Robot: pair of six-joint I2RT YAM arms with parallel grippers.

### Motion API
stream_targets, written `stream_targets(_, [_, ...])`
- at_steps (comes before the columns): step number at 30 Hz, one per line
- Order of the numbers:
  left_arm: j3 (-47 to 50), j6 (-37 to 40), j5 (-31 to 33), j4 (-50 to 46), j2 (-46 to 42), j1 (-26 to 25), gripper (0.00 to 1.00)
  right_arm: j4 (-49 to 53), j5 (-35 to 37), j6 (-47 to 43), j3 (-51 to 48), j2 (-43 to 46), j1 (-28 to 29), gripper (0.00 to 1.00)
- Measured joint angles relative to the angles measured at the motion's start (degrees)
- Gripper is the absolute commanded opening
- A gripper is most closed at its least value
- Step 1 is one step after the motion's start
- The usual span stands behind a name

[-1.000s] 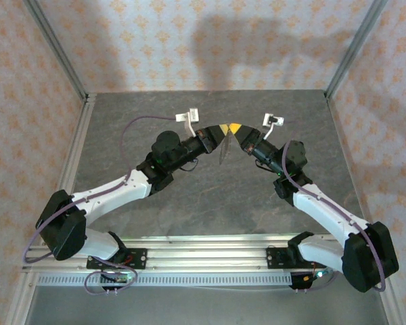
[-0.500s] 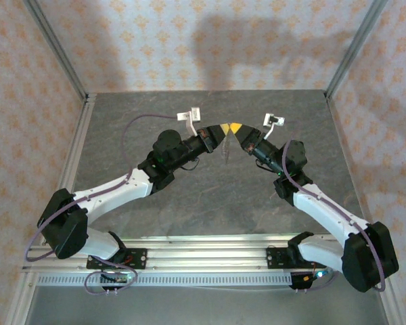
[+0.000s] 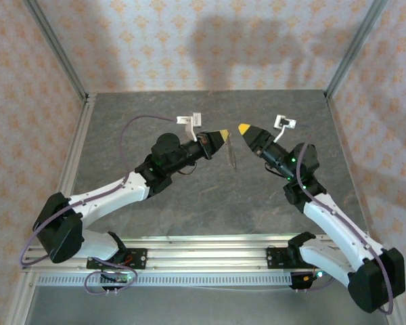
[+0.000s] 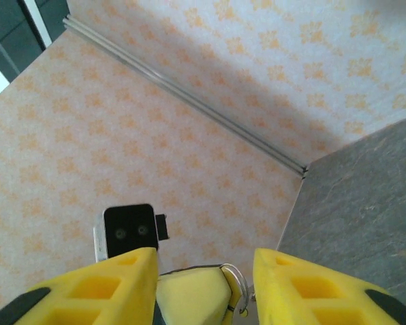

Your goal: Put the keys on the keyring

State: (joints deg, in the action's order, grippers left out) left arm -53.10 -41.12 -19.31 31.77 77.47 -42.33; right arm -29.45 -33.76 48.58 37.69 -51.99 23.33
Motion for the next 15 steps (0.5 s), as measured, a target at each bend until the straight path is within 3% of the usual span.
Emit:
stream_targets(5, [1.0,3.8,0.5,-3.7,-3.5,2.2,0.0,5.8,1.0,-1.1,-0.4,3.8,-0.6,0.47])
stream_targets(10, [2.2,5.5,0.7,-6.8,-7.3,8.9,0.0,11.5,1.3,-2.3,-3.5,5.0,-0.3,0.48])
stream_targets(15, [2.2,6.6,0.7,-9.2,-9.6,15.6,0.0,15.6,3.0,-3.9,-6.5,0.4,4.7,0.48])
